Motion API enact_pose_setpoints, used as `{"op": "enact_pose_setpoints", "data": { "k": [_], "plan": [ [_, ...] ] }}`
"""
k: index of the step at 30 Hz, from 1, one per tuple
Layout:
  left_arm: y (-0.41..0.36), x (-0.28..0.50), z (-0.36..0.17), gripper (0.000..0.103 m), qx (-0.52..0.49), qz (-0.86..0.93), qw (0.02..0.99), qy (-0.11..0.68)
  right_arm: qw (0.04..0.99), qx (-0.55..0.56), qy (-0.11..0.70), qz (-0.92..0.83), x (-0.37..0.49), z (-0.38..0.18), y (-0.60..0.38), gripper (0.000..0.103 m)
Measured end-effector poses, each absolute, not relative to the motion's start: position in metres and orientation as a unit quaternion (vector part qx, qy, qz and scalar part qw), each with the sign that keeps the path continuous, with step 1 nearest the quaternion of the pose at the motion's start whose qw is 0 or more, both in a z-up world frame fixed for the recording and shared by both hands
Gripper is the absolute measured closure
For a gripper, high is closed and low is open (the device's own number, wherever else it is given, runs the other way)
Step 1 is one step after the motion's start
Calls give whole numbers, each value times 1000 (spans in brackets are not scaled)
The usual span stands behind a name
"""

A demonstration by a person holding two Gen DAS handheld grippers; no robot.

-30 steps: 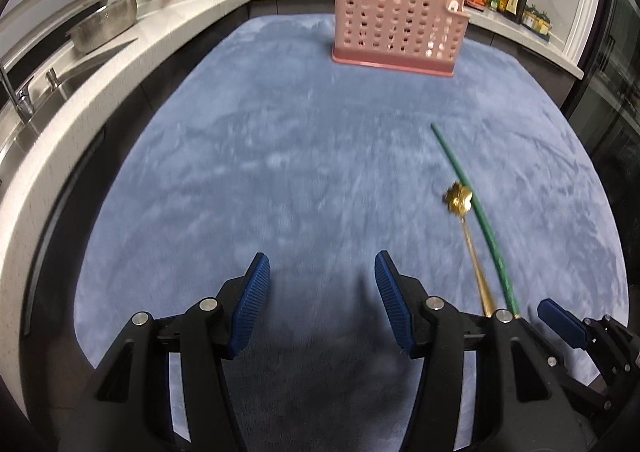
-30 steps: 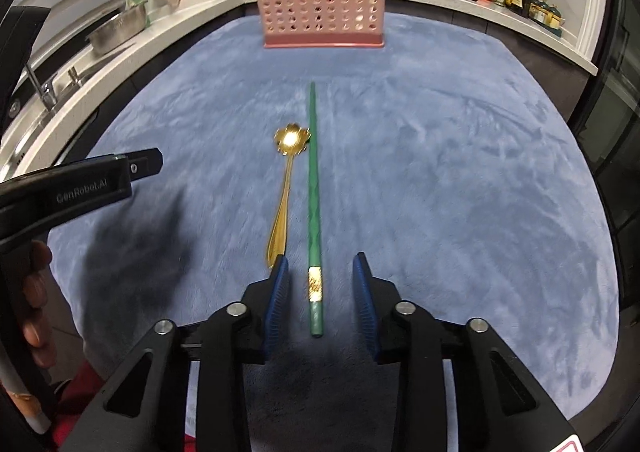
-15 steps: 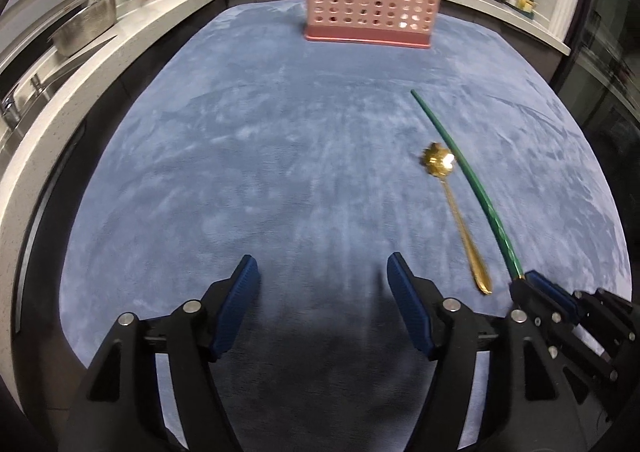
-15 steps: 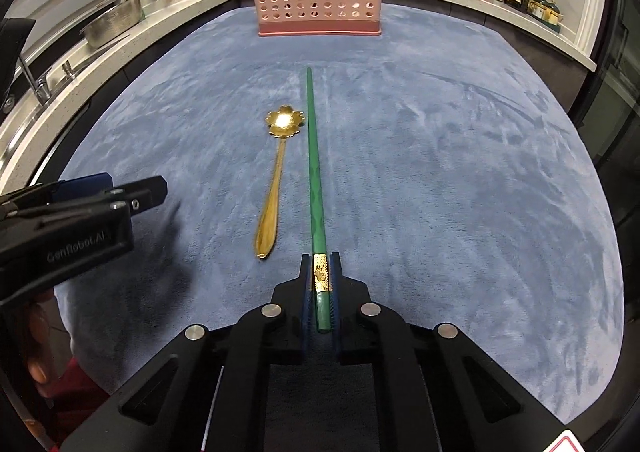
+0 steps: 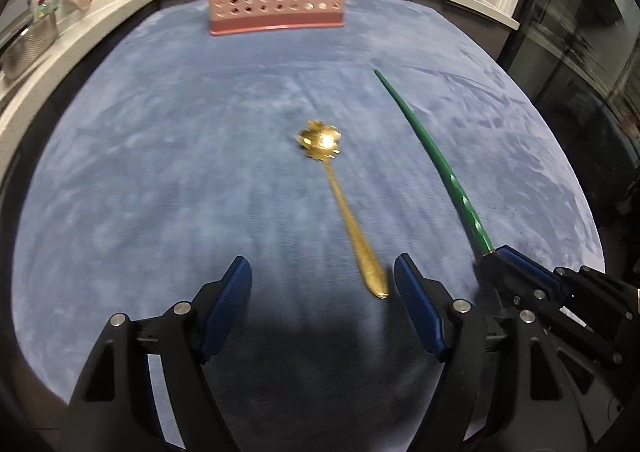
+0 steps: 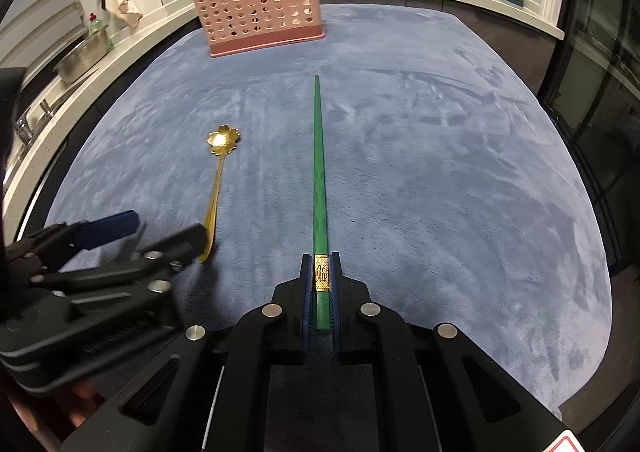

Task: Organize utensils
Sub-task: 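Grasp the green chopstick with the right tool while the left tool grasps the gold spoon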

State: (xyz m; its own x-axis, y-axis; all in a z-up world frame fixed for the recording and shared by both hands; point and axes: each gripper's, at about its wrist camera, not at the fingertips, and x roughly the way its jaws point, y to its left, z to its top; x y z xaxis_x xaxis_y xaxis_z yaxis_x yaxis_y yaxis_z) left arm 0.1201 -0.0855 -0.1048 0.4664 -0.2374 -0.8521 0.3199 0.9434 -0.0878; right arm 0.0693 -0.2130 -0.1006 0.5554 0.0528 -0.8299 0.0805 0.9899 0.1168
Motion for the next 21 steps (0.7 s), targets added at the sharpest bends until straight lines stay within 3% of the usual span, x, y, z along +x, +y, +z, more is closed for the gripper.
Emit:
{"op": "enact_pose_setpoints", "data": {
  "k": [5, 11, 13, 21],
  "plan": [
    [-92, 118, -111, 42, 53, -158, 860, 482, 878, 78, 473, -6, 69, -102, -215, 96],
    [-91, 113, -110, 73, 63, -159, 867, 468, 875, 83, 476, -1, 70, -105, -215, 96],
    [-90, 112, -109, 90, 64, -165, 867, 466, 875, 84, 477, 1, 70, -106, -215, 96],
    [-82, 108, -95, 93, 48, -179, 867, 463, 877, 89, 473, 8, 69, -101, -213, 96]
  ]
}}
